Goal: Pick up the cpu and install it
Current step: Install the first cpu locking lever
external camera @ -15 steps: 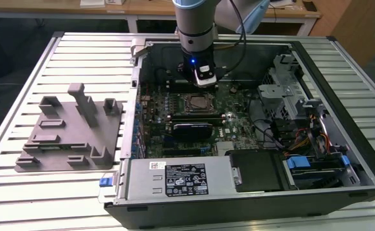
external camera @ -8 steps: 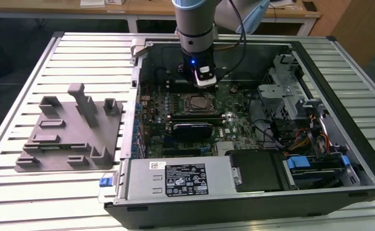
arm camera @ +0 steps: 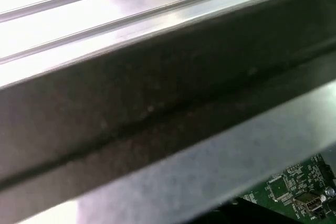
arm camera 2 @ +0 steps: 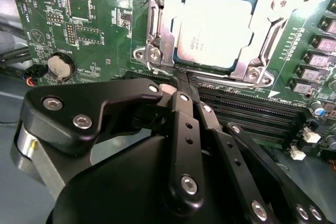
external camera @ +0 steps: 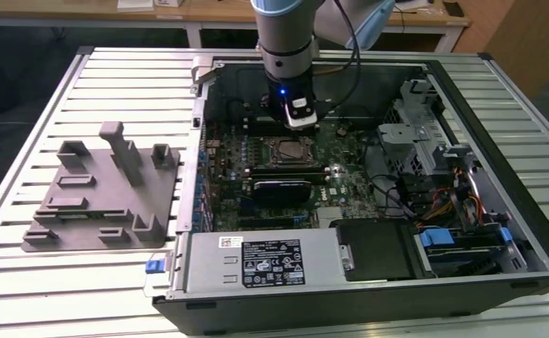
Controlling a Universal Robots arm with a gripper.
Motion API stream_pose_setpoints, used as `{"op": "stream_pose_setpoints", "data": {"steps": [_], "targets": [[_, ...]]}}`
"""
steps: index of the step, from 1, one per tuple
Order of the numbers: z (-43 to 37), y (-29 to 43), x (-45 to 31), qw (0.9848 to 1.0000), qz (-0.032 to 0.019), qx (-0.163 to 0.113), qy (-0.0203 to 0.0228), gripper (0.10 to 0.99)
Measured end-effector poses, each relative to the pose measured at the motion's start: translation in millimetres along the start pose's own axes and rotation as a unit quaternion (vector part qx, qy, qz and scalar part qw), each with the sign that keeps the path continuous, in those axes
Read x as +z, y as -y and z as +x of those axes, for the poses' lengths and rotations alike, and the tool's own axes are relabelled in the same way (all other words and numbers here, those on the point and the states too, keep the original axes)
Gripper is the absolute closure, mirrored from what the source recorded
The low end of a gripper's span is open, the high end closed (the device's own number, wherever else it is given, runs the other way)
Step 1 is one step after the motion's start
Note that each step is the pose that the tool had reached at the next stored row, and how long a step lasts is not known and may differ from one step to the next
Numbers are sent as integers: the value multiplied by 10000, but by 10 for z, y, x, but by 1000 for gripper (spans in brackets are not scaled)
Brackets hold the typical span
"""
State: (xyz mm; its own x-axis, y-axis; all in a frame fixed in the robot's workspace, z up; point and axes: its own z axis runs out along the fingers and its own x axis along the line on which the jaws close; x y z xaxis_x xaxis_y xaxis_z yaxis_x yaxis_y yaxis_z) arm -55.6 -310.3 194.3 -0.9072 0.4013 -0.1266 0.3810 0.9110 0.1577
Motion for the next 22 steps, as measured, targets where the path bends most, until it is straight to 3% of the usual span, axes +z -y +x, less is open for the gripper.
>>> {"op": "stream_pose_setpoints", "data": {"steps": [10,22], "targets": [[0,0,-3,10000,-20,4,-8,980],[-21,-26,-166,10000,-10,4,-5,980]]}}
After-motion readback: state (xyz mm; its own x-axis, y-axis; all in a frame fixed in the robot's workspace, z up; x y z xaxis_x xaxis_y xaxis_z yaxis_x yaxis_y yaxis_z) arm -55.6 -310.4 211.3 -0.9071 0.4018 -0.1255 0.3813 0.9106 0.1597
